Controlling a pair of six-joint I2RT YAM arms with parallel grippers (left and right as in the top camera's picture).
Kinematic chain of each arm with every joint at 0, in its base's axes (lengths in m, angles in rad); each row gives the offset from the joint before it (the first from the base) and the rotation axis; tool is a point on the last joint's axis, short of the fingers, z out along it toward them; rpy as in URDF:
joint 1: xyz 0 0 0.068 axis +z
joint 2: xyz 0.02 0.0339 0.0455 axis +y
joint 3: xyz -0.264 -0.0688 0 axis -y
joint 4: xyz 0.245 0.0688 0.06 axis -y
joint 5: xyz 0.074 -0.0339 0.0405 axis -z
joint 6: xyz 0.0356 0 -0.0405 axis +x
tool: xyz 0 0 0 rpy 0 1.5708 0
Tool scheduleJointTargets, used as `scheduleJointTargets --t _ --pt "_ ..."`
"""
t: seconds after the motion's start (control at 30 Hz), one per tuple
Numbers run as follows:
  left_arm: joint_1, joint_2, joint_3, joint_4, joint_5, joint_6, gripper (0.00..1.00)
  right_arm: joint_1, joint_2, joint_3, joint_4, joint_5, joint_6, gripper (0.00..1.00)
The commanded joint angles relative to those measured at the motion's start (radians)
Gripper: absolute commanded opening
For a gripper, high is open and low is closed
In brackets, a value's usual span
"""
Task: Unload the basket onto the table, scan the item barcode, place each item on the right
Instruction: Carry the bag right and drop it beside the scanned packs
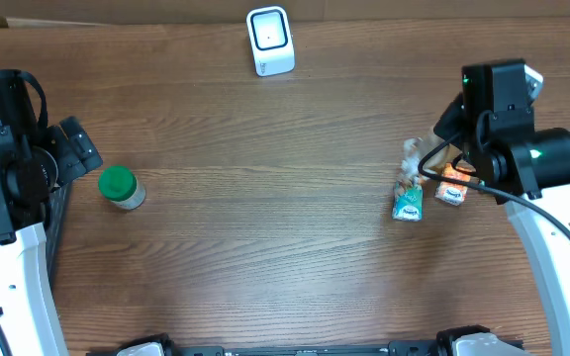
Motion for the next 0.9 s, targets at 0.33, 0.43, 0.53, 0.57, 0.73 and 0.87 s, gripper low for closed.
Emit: scheduleJointTargets --t 0.33,0.43,0.53,0.57,0.73,0.87 --pt "0.005 -0.008 0.007 -0.002 -0.006 -0.018 1.00 -0.183 -0.010 -0.110 -0.032 -0.058 0.021 0.83" --pt "0.005 -0.008 0.007 -0.002 -0.006 -0.018 1.00 -0.183 -0.019 -0.097 -0.034 -0.135 0.002 1.00" --pt "0.005 -0.008 0.007 -0.002 -0.006 -0.018 1.00 -0.183 -0.046 -0.070 -0.057 -0.240 -0.011 1.00" --pt "0.005 -0.008 0.007 -0.002 -0.006 -0.018 1.00 -0.183 -0.055 -0.061 -0.067 -0.280 -0.027 1.00" --pt "0.005 -0.008 0.007 -0.002 -0.006 -0.018 0.99 -0.182 -0.080 -0.046 -0.144 -0.505 -0.074 1.00" --pt "0.005 -0.008 0.007 -0.002 -0.006 -0.018 0.99 -0.181 -0.071 -0.048 -0.180 -0.552 -0.111 1.00"
